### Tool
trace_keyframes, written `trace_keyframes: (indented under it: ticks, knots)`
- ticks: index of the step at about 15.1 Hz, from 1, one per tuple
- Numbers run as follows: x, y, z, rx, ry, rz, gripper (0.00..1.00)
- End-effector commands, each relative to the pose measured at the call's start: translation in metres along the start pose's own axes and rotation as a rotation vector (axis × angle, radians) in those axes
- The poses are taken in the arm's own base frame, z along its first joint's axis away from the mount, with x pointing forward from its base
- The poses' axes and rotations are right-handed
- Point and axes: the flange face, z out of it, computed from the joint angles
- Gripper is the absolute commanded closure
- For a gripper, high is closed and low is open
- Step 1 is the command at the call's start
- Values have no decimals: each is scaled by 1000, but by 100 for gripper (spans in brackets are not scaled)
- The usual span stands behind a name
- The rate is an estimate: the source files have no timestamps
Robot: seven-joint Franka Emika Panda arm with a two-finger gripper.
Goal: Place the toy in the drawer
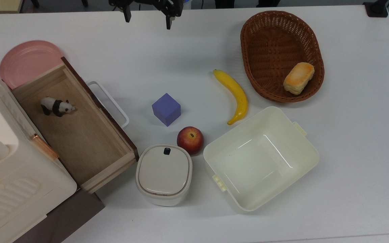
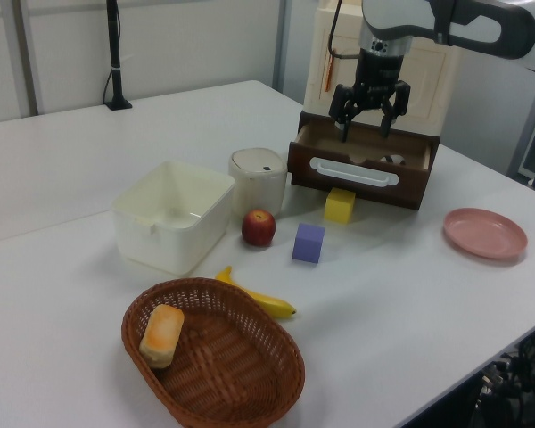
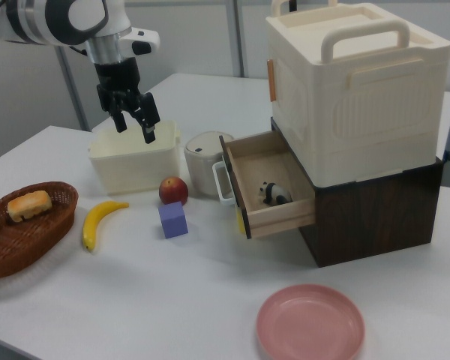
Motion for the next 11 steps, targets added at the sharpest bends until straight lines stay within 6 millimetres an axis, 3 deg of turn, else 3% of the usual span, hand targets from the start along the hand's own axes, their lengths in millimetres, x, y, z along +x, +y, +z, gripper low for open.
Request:
trace_keyframes:
  ticks: [1,11]
  knots:
    - [-10,3,0,38,-12,-18,0]
    - [-7,10,-6,57,-4,-26,0]
